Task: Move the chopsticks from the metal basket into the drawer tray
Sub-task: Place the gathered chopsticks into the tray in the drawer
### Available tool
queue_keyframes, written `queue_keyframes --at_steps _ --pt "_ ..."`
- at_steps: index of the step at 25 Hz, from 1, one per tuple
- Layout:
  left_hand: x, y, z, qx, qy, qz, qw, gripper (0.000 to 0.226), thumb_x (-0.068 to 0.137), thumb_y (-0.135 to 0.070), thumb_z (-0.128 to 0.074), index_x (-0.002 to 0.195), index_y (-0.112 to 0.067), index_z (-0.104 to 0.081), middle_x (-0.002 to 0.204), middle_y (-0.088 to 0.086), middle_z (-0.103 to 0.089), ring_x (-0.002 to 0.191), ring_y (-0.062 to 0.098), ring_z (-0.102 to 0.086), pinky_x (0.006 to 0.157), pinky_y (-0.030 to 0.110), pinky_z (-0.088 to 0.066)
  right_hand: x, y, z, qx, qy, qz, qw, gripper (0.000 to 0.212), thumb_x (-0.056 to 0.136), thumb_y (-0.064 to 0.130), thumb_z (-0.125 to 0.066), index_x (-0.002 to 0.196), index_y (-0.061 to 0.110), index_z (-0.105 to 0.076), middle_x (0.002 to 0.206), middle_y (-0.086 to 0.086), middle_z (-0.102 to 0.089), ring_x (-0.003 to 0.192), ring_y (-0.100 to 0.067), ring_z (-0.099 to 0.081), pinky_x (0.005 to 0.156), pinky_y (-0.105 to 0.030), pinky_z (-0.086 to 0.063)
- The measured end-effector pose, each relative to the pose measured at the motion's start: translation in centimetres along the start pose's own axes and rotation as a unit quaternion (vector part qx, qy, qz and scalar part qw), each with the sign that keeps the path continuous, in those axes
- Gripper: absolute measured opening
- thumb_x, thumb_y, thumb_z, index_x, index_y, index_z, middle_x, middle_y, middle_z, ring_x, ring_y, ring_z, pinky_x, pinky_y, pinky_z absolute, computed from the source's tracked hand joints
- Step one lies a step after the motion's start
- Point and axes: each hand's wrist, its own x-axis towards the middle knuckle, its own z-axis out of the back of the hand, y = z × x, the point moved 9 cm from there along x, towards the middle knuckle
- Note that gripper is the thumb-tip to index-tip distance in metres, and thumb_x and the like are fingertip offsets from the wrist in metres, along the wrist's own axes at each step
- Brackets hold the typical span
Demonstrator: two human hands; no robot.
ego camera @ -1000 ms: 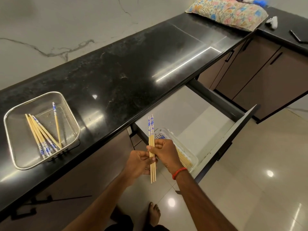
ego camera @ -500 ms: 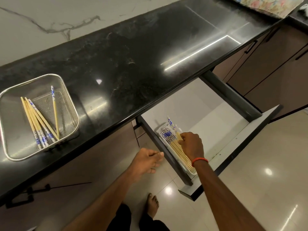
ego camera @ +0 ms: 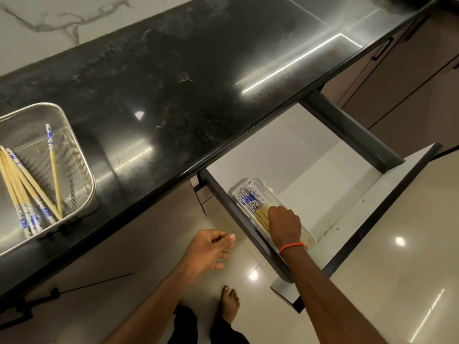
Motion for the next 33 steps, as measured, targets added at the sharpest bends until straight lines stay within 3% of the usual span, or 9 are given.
queue_keyframes --at_steps 10,14,17,21,33 --pt "-0.2 0.6 -0.1 0.019 0.011 0.014 1.000 0.012 0.096 -0.031 -0.065 0.101 -0.021 -0.071 0.102 -0.001 -0.076 0.095 0.017 -0.073 0.071 0.031 -0.063 -0.3 0.3 0.9 -0.041 -0.022 0.018 0.999 0.020 0.099 0.014 -0.052 0.119 0.014 -0.057 0.111 -0.007 -0.068 0.100 -0.027 -0.067 0.078 -0.035 -0.050" --pt "0.0 0.4 0.1 0.028 0.012 0.013 0.999 0.012 0.096 -0.033 -0.066 0.098 -0.022 -0.071 0.101 -0.003 -0.077 0.094 0.016 -0.074 0.071 0.032 -0.063 -0.9 0.1 0.4 -0.030 -0.005 0.050 0.998 0.025 0.102 0.025 -0.054 0.125 0.015 -0.051 0.118 -0.007 -0.065 0.106 -0.025 -0.066 0.087 -0.036 -0.056" --pt "0.3 0.2 0.1 0.027 0.014 0.015 0.999 0.011 0.095 -0.033 -0.066 0.097 -0.023 -0.072 0.099 -0.004 -0.077 0.093 0.016 -0.074 0.068 0.030 -0.062 -0.9 -0.1 0.0 -0.028 0.006 0.048 0.998 0.024 0.102 0.022 -0.052 0.125 0.014 -0.050 0.121 -0.008 -0.064 0.109 -0.026 -0.065 0.090 -0.037 -0.056" --pt "0.3 0.0 0.4 0.032 0.012 0.010 0.999 0.010 0.095 -0.034 -0.066 0.097 -0.026 -0.072 0.097 -0.008 -0.077 0.090 0.013 -0.075 0.064 0.026 -0.061 -1.0 0.0 -0.1 -0.034 0.009 0.041 0.999 0.022 0.101 0.016 -0.052 0.123 0.013 -0.051 0.119 -0.009 -0.064 0.108 -0.027 -0.065 0.087 -0.037 -0.055" --pt "-0.5 -0.8 1.2 0.051 0.005 0.003 0.999 0.011 0.096 -0.033 -0.065 0.099 -0.025 -0.071 0.102 -0.006 -0.076 0.096 0.016 -0.074 0.070 0.027 -0.061 -1.7 -0.9 -0.2 -0.036 0.013 0.043 0.998 0.023 0.100 0.025 -0.058 0.120 0.013 -0.060 0.117 -0.009 -0.066 0.106 -0.024 -0.066 0.086 -0.035 -0.057"
